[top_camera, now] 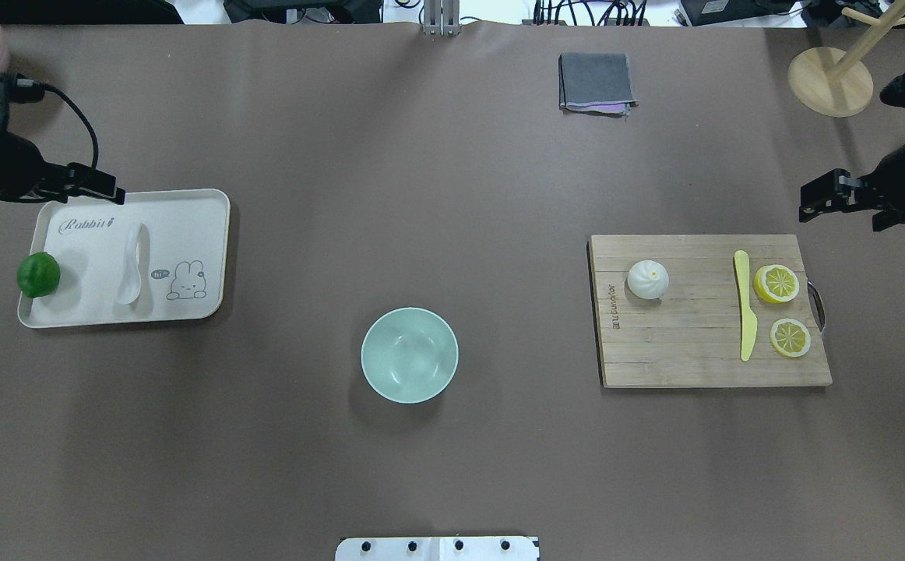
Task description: Put spoon and bun in bowl
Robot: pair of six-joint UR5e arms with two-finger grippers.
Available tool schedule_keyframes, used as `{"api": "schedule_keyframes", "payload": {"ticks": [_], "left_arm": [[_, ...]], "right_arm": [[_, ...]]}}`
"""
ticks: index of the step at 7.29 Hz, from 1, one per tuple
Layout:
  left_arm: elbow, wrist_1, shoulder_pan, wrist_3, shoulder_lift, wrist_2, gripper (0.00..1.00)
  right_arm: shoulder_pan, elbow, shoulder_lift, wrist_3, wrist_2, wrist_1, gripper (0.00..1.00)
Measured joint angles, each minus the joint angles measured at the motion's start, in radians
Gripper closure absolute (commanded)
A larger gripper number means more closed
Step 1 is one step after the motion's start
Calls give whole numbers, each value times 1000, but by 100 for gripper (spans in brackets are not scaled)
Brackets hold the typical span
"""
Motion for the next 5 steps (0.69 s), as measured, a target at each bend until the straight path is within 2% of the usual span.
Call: {"api": "schedule_keyframes", "payload": {"ticks": [2,3,5], "left_arm": [[43,-52,92,-99,-2,119,3],[72,-75,113,-116,-2,156,10],[109,-100,138,-124,-4,194,33]], "right_arm": [[-56,3,10,92,-41,36,2],[-68,3,11,106,-50,44,1],[-78,4,10,114,-62,48,1]]}}
